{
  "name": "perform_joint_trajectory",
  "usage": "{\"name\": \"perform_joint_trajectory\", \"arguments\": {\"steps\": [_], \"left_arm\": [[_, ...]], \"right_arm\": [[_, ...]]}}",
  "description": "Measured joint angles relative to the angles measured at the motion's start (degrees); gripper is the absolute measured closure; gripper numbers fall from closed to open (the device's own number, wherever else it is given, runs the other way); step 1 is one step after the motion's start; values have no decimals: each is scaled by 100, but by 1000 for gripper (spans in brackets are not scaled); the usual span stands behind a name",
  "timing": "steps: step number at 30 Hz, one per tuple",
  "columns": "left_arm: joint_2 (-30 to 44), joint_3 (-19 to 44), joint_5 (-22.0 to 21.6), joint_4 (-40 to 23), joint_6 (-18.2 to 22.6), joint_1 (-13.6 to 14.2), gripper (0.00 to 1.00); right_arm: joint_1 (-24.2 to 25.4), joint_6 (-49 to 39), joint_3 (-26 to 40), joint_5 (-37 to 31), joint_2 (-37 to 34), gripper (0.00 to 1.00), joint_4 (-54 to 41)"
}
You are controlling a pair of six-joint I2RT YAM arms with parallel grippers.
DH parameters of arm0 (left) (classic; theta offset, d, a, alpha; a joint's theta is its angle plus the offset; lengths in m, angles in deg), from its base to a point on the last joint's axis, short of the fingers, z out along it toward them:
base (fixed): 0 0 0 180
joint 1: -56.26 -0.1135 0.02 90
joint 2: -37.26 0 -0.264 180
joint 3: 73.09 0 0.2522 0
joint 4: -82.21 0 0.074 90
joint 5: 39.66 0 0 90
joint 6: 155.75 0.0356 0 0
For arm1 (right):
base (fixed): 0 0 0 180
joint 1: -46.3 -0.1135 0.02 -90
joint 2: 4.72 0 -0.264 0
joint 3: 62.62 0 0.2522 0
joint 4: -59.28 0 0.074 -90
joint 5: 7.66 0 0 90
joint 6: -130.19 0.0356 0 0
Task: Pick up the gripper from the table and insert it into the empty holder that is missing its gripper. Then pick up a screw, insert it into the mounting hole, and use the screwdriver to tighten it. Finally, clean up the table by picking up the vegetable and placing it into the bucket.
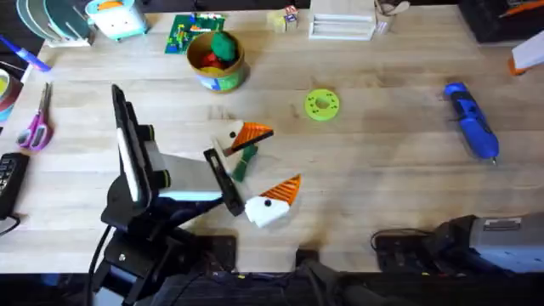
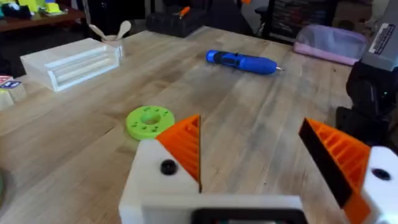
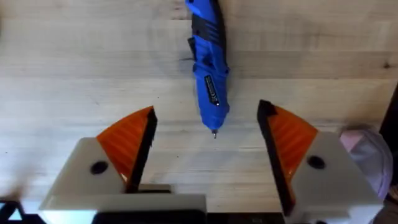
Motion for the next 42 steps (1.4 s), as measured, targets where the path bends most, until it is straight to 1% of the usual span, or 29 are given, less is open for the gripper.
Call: {"name": "perform_joint_trajectory", "arguments": {"steps": [9, 16, 23, 30, 37, 42], "left_arm": [[0, 0, 2, 0, 0, 0, 9], [0, 0, 0, 0, 2, 0, 7], [0, 0, 2, 0, 2, 0, 9], [0, 0, 1, 0, 2, 0, 8], [0, 0, 1, 0, 2, 0, 8], [0, 0, 2, 0, 0, 0, 8]], "right_arm": [[9, -504, 0, -2, -1360, 13, 77], [-4, -820, 0, -2, -2065, 12, 402], [-96, -1094, 0, -4, -2597, 10, 690], [-260, -1180, 0, -8, -2949, 10, 819], [-280, -1200, -19, -131, -2958, 10, 837], [-299, -1259, -278, -329, -2854, 10, 1019]]}}
